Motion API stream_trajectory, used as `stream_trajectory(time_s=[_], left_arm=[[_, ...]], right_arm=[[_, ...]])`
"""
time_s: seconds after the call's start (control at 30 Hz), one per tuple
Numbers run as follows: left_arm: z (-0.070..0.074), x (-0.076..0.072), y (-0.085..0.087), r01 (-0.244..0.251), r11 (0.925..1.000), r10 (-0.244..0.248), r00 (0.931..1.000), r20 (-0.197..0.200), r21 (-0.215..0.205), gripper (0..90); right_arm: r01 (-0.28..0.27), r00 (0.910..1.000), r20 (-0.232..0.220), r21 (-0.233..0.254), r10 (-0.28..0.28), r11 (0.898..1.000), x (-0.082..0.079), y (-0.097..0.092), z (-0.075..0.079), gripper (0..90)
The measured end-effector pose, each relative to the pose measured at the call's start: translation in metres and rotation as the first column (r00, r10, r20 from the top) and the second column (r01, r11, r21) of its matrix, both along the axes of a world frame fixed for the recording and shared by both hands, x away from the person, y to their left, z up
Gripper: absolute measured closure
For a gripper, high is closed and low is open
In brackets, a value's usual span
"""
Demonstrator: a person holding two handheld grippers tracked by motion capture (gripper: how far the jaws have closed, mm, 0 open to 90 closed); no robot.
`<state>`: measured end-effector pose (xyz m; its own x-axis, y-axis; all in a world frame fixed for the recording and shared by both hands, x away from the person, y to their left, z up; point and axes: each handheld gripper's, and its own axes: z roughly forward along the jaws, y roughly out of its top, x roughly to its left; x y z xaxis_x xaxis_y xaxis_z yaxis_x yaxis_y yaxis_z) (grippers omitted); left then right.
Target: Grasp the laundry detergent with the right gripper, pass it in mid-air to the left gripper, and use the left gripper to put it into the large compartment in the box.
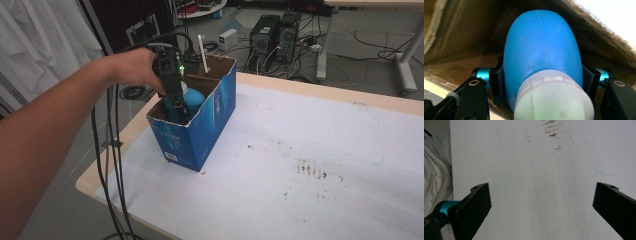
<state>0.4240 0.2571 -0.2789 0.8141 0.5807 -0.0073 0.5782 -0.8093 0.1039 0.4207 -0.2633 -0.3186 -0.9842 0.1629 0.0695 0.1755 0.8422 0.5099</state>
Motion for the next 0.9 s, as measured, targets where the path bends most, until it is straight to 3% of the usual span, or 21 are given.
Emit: stream_trajectory(time_s=[0.5,0.8,0.83,0.9], left_arm=[[0.003,0.003,0.005,-0.040,0.9983,0.041,0.9988,0.026,-0.041,33.9],[0.025,-0.002,0.008,-0.054,0.9947,0.060,0.9954,0.074,-0.088,27.3],[0.034,-0.003,0.008,-0.062,0.9921,0.073,0.9926,0.097,-0.109,27.3],[0.043,-0.004,0.007,-0.068,0.9875,0.083,0.9918,0.098,-0.142,25.4]], right_arm=[[0.002,1.0000,-0.002,0.003,-0.002,1.000,-0.002,0.001,-0.002,1.2],[0.008,1.0000,0.000,0.005,-0.008,1.000,-0.003,0.003,-0.001,1.2],[0.010,0.9999,0.002,0.006,-0.010,1.000,-0.003,0.003,0.000,1.2],[0.012,0.9999,0.006,0.013,-0.012,1.000,-0.004,0.003,0.001,1.2]])
